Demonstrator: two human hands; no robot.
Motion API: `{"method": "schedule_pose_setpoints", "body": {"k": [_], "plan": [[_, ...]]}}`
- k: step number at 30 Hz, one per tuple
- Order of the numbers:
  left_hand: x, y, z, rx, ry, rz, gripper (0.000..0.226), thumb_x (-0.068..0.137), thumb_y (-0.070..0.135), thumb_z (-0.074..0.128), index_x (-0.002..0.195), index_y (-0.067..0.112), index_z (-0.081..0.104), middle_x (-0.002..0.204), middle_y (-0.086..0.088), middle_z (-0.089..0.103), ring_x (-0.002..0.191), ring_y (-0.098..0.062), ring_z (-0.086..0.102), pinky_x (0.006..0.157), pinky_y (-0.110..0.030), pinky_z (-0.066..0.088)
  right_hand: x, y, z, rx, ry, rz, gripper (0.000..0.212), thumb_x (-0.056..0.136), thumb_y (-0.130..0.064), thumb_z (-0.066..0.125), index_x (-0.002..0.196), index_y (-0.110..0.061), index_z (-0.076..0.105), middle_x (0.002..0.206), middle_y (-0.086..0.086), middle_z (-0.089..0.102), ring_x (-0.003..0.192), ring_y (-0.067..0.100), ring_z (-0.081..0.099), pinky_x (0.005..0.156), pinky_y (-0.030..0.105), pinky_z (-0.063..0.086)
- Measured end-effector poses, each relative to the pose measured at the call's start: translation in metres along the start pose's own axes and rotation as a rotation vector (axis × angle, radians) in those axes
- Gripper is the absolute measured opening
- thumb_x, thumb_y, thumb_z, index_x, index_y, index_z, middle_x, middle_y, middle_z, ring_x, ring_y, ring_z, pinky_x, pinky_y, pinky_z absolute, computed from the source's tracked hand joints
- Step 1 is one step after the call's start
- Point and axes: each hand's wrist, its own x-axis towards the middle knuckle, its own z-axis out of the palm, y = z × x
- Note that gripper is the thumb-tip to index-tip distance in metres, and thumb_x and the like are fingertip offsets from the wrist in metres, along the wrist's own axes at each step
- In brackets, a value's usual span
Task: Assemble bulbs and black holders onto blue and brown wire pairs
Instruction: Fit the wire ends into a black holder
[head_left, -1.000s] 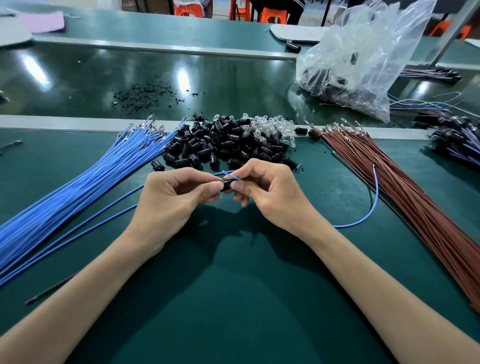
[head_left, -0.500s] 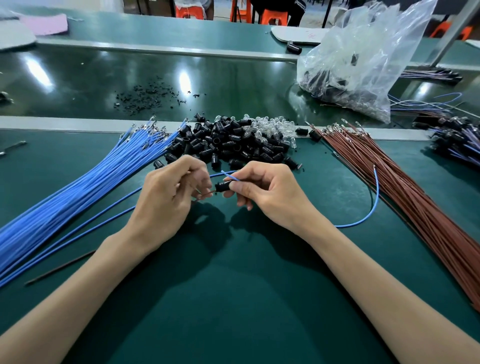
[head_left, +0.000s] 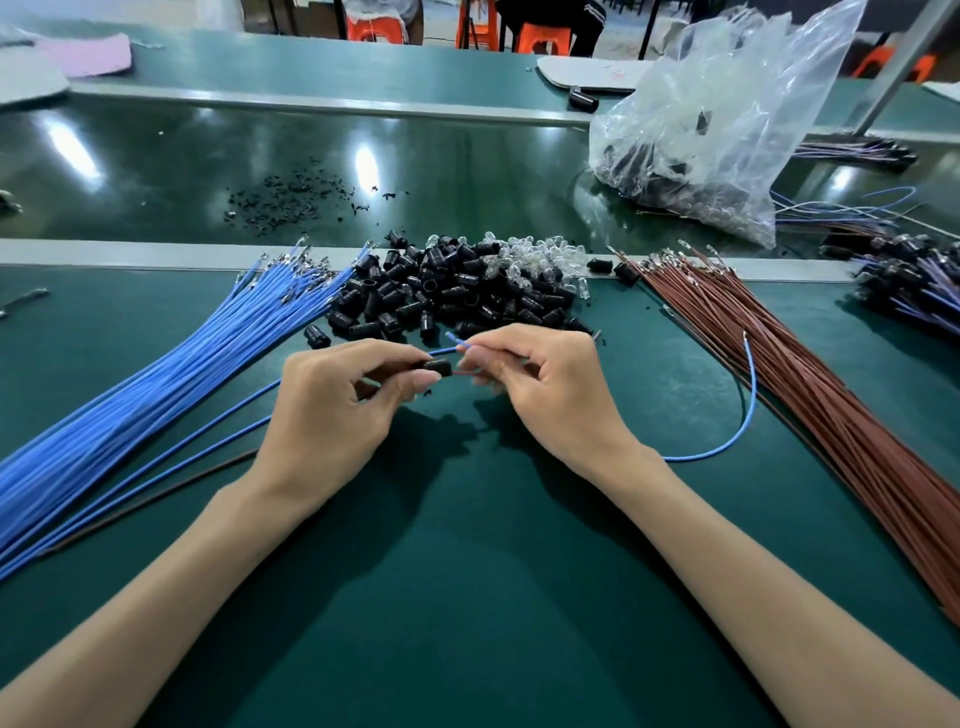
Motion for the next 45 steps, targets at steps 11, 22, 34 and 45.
{"method": "schedule_pose_setpoints", "body": {"k": [11, 22, 34, 45], "plan": [[-0.001, -0.001, -0.003, -0.07, -0.007, -0.171, 0.019, 0.075, 0.013, 0.078, 0.085, 0.027, 0.07, 0.079, 0.017, 0.071, 0.069, -0.002, 0.066, 0.066, -0.021, 0.052, -0.002, 0.004, -0.012, -0.634, 0.055, -0.432, 0.005, 0.084, -0.003, 0.07, 0.08, -0.006, 0.073, 0.075, 0.007, 0.064, 0.068, 0.028, 0.06, 0.059, 0.04, 0.051], [-0.003, 0.0, 0.0, -0.032, -0.046, -0.079, 0.018, 0.072, 0.014, 0.079, 0.086, 0.024, 0.071, 0.077, 0.01, 0.071, 0.067, -0.004, 0.067, 0.069, -0.023, 0.054, -0.005, 0.004, -0.005, -0.52, -0.058, -0.481, 0.007, 0.086, -0.001, 0.067, 0.082, 0.001, 0.073, 0.079, 0.012, 0.065, 0.07, 0.029, 0.06, 0.066, 0.041, 0.053], [-0.003, -0.003, -0.002, -0.048, -0.102, -0.086, 0.016, 0.076, 0.011, 0.077, 0.088, 0.022, 0.074, 0.081, 0.018, 0.071, 0.068, -0.003, 0.068, 0.068, -0.018, 0.054, -0.006, 0.001, -0.001, -0.328, -0.022, -0.346, 0.004, 0.081, 0.0, 0.073, 0.08, 0.002, 0.069, 0.077, 0.008, 0.067, 0.069, 0.023, 0.062, 0.068, 0.034, 0.051], [-0.004, 0.001, -0.002, -0.057, -0.116, -0.105, 0.015, 0.077, 0.011, 0.076, 0.092, 0.013, 0.076, 0.082, 0.012, 0.072, 0.069, -0.004, 0.067, 0.066, -0.014, 0.052, -0.006, 0.005, -0.002, -0.249, -0.011, -0.326, 0.02, 0.078, 0.02, 0.065, 0.087, 0.003, 0.071, 0.085, 0.008, 0.071, 0.081, 0.001, 0.062, 0.076, 0.013, 0.052]]}}
